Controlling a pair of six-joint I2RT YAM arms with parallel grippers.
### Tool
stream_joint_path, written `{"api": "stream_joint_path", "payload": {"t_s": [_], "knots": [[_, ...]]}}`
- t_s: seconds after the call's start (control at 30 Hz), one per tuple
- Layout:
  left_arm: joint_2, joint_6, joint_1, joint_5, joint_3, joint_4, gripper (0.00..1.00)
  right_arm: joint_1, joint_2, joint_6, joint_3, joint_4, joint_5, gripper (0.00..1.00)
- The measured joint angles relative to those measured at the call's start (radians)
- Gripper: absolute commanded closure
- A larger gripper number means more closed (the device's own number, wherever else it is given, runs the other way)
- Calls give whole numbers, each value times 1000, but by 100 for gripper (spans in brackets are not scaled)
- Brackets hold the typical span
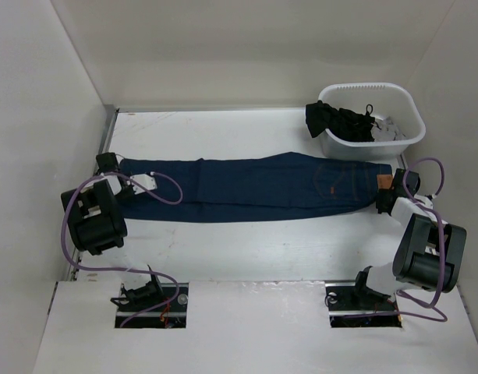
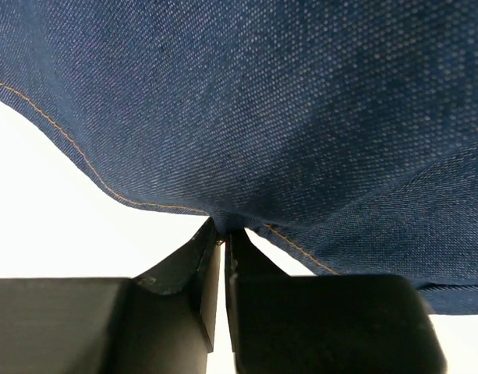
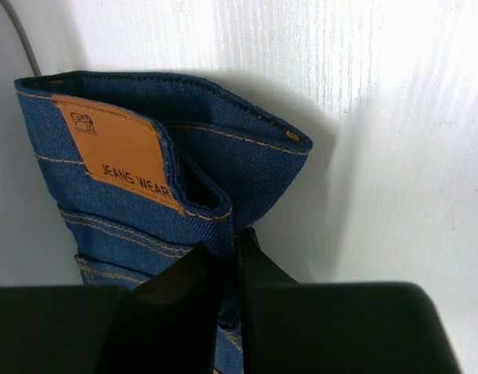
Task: Fold and stack the trousers
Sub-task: Fold the trousers
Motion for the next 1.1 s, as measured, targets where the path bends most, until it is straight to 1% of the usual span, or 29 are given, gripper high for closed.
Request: {"api": "stream_joint_path", "payload": {"t_s": [0.07,0.23,0.43,0.67,0.83,0.93,1.0,1.07,1.1], "knots": [[-3,-5,5,16,5,-18,100,0,0,0,-2,0,0,87],[-46,-21,25,55,61,-134,100,-6,-6,0,-11,3,-1,87],[-190,-20,69,98,149,-278,100,-22,-12,-23,-13,0,-21,88],[-357,32,140,116,135,-433,100,-37,-43,-53,-13,-8,-56,89],[-468,61,155,97,63,-521,100,-39,-43,-53,-13,-20,-56,90],[-516,74,162,65,-26,-528,100,-40,-43,-58,-13,-28,-52,90],[-529,88,161,37,-111,-509,98,-44,-43,-63,-13,-32,-52,89],[-529,111,161,8,-201,-480,89,-51,-44,-68,-13,-38,-51,89],[-529,126,162,-2,-237,-470,79,-55,-44,-69,-13,-43,-51,88]]}}
